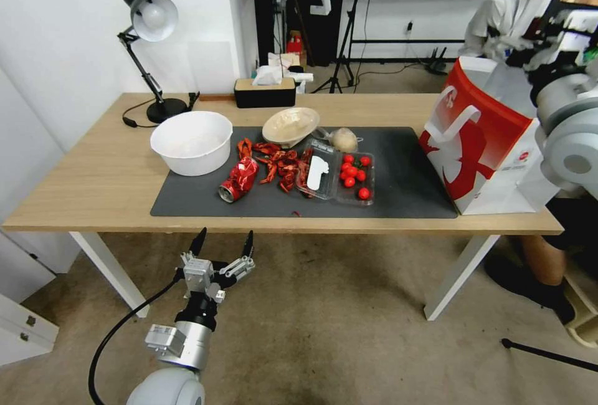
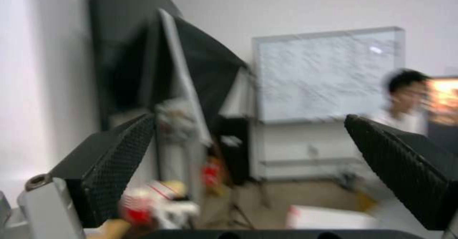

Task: Pick up the trash from the table and place it into the takeout bag.

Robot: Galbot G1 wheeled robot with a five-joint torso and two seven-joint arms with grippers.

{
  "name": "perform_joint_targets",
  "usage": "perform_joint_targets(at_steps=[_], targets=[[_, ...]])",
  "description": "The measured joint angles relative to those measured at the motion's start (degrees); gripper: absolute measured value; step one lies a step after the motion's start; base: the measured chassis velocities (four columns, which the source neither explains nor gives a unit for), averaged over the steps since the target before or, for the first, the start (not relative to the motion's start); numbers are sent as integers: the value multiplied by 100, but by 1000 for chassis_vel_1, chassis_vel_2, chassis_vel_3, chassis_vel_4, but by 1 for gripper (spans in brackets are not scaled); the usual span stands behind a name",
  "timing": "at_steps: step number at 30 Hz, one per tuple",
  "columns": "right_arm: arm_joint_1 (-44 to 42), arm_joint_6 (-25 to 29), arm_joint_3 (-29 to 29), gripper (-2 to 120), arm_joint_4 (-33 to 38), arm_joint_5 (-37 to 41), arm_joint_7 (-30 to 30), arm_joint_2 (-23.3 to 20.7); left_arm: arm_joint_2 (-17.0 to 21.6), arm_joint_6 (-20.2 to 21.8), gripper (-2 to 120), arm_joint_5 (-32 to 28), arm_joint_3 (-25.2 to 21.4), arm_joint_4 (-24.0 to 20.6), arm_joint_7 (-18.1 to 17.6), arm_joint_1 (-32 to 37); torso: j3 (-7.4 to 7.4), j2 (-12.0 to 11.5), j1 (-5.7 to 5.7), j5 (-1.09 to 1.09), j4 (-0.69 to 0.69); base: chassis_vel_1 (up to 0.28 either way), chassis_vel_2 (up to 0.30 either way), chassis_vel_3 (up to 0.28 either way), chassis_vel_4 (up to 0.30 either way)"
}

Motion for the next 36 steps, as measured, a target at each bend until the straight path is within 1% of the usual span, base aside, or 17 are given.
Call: perform_joint_targets(at_steps=[2, 5, 7, 8, 10, 14, 16, 17, 20, 21, 23, 24, 27, 28, 31, 32, 36], targets=[[-171, 468, 26, 100, 92, -86, -390, -13, -3, 0, 100, 1, -1, 12, 0, 1, 0, 0, 0, 0, 0, 0, 0, 0, 0], [-455, 721, 167, 100, 207, -159, -673, -41, -4, -1, 100, 1, -13, 12, 0, 2, 0, 0, 0, 0, 0, 0, 0, 0, 0], [-974, 854, 502, 100, 423, -355, -994, -77, -2, -1, 100, 1, -23, 12, 0, 2, 0, 0, 0, 1, 0, 0, 0, 0, 0], [-974, 854, 502, 100, 423, -355, -994, -77, -2, -1, 100, 1, -23, 12, 0, 2, 0, 0, 0, 1, 0, 0, 0, 0, 0], [-1479, 929, 715, 100, 656, -614, -1154, -67, -11, -5, 100, 1, -46, 12, -1, 3, -1, 0, 0, 0, -5, 0, 0, 0, 0], [-1797, 1069, 656, 100, 898, -1086, -1164, 115, -103, -82, 100, 5, -133, 2, -10, 78, -1, 0, -1, 0, 1, 0, 0, 0, 0], [-1935, 1104, 457, 100, 1039, -1484, -1144, 317, -238, -182, 100, 42, -221, -44, -30, 181, 0, -1, 0, -1, 0, 0, 0, 0, 0], [-1935, 1104, 457, 100, 1039, -1484, -1144, 317, -238, -182, 100, 42, -221, -44, -30, 181, 0, -1, 0, -1, 0, 0, 0, 0, 0], [-2242, 1154, 324, 100, 1182, -2089, -1228, 601, -363, -285, 100, 96, -296, -96, -65, 285, 0, -1, 0, 1, 4, 0, 0, 0, 0], [-2242, 1154, 324, 100, 1182, -2089, -1228, 601, -363, -285, 100, 96, -296, -96, -65, 285, 0, -1, 0, 1, 4, 0, 0, 0, 0], [-2691, 1219, 592, 100, 1311, -2484, -1287, 752, -365, -288, 100, 124, -294, -98, -70, 278, 0, -1, 0, -1, 0, 0, 0, 0, 0], [-2691, 1219, 592, 100, 1311, -2484, -1287, 752, -365, -288, 100, 124, -294, -98, -70, 278, 0, -1, 0, -1, 0, 0, 0, 0, 0], [-3806, 1263, 1342, 100, 1649, -2989, -1427, 1097, -343, -285, 100, 152, -260, -98, -71, 267, 0, -1, 0, 0, -1, 0, 0, 0, 0], [-3806, 1263, 1342, 100, 1649, -2989, -1427, 1097, -343, -285, 100, 152, -260, -98, -71, 267, 0, -1, 0, 0, -1, 0, 0, 0, 0], [-4782, 1295, 1814, 100, 1923, -3480, -1529, 1503, -309, -281, 100, 170, -234, -92, -69, 278, -1, -1, -1, -1, -1, 0, 0, 0, 0], [-4782, 1295, 1814, 100, 1923, -3480, -1529, 1503, -309, -281, 100, 170, -234, -92, -69, 278, -1, -1, -1, -1, -1, 0, 0, 0, 0], [-5810, 1344, 2079, 100, 2058, -4321, -1608, 2266, -253, -281, 100, 180, -216, -80, -66, 292, -1, 0, -1, 0, 0, 0, 0, 0, 0]])
